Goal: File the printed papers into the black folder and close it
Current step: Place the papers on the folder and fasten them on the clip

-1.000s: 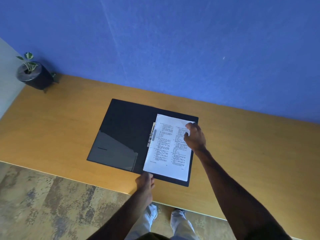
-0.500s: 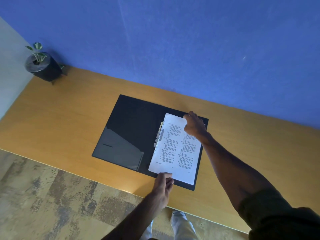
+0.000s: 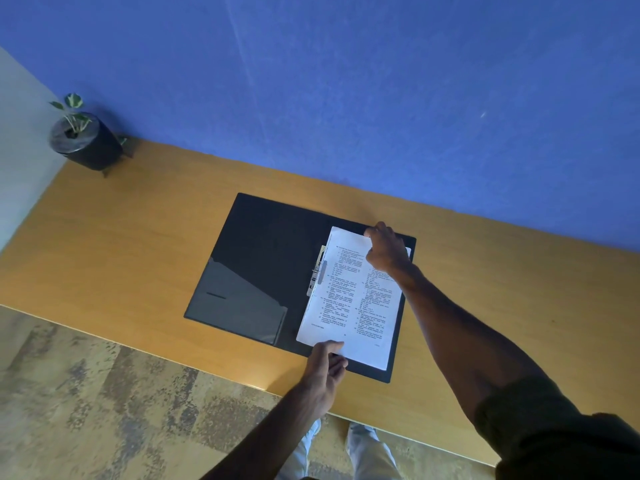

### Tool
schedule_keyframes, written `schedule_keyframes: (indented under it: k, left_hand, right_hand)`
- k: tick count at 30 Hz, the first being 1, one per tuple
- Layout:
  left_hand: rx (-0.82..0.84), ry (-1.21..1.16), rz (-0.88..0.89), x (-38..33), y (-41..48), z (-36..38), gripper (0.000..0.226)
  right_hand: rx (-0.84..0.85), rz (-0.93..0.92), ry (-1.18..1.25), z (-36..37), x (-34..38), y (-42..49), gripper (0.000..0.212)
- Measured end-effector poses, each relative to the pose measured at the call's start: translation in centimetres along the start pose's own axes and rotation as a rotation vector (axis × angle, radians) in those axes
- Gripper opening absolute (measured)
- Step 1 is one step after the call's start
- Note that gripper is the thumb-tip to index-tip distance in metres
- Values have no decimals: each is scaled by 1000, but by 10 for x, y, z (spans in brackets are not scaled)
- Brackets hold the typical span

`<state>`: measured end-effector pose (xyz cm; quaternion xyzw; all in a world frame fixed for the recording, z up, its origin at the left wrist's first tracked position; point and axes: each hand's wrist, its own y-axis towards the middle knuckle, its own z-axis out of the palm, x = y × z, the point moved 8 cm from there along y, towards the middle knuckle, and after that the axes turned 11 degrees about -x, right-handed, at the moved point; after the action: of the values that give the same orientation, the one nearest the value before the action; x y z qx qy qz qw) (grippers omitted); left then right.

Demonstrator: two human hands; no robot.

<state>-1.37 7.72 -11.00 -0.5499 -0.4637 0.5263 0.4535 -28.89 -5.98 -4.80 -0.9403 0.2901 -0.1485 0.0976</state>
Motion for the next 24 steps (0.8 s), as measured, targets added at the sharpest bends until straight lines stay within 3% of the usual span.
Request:
schedule_keyframes:
  k: [9, 13, 15, 19, 21, 24]
  left_hand:
    - [18, 39, 1, -2, 3, -4, 26]
    - [-74, 158, -22, -2, 7, -28, 33]
    - [-183, 276, 138, -18, 12, -42, 26]
    - [-369, 521, 743, -89, 7, -48, 32]
    - [-368, 634, 962, -116, 2, -40, 39]
    - [-313, 818, 1058, -128, 4, -21, 50]
  right_hand:
    - [-11, 3, 28, 0, -1, 0, 55]
    - [-103, 86, 181, -6, -8, -9, 63]
    - [-224, 211, 361, -10, -20, -24, 61]
    - [-483, 581, 723, 1, -52, -81, 49]
    - [-483, 738, 744, 17, -66, -110, 48]
    - [-421, 811, 731, 36, -76, -137, 46]
